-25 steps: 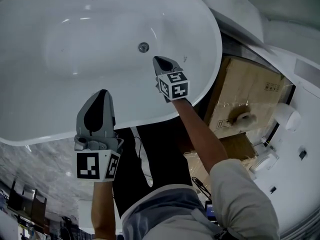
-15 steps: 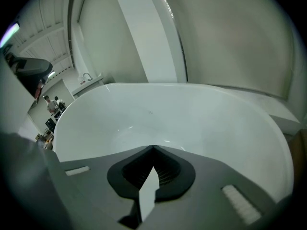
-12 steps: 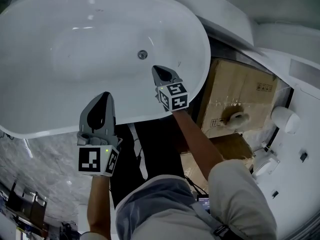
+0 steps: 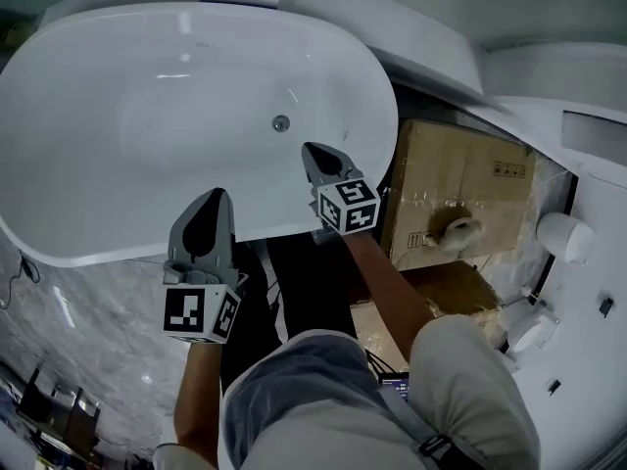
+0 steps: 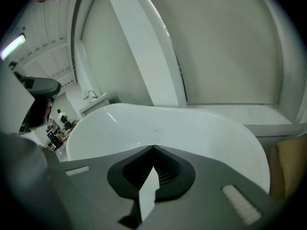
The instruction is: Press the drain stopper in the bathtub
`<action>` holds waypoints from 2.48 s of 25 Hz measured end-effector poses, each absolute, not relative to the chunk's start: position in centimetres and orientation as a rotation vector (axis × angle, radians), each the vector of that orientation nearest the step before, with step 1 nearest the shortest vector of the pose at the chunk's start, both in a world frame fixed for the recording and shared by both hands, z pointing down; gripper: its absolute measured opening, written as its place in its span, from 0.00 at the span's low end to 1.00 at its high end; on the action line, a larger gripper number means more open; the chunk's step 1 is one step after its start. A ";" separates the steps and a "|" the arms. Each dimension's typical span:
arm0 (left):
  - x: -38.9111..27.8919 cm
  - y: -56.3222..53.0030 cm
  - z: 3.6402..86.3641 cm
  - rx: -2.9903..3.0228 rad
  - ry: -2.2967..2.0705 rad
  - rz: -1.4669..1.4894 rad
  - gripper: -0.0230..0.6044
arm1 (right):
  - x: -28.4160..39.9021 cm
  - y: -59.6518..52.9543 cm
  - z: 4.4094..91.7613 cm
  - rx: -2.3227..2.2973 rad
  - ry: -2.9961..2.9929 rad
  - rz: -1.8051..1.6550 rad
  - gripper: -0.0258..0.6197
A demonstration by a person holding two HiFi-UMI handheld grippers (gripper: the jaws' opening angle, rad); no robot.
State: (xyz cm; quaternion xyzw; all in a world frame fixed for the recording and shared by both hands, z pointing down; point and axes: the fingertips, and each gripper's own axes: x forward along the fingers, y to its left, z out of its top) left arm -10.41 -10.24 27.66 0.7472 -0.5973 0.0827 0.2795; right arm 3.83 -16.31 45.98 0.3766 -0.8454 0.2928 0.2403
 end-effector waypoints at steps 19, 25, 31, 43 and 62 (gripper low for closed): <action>-7.5 -5.8 18.5 2.138 -1.579 0.219 0.04 | 6.0 -11.5 29.8 1.100 -2.460 0.730 0.03; -7.8 -4.1 15.3 2.184 -1.566 0.221 0.04 | 5.8 -10.0 24.1 1.120 -2.504 0.685 0.03; -7.9 -2.9 12.2 2.254 -1.560 0.180 0.04 | 5.9 -8.7 18.7 1.146 -2.550 0.588 0.03; -9.1 2.3 7.9 2.287 -1.534 0.049 0.04 | 5.3 -1.7 12.1 1.165 -2.601 0.492 0.03; -10.7 9.3 1.9 2.390 -1.597 0.028 0.04 | 4.7 7.5 3.8 1.283 -2.668 0.378 0.03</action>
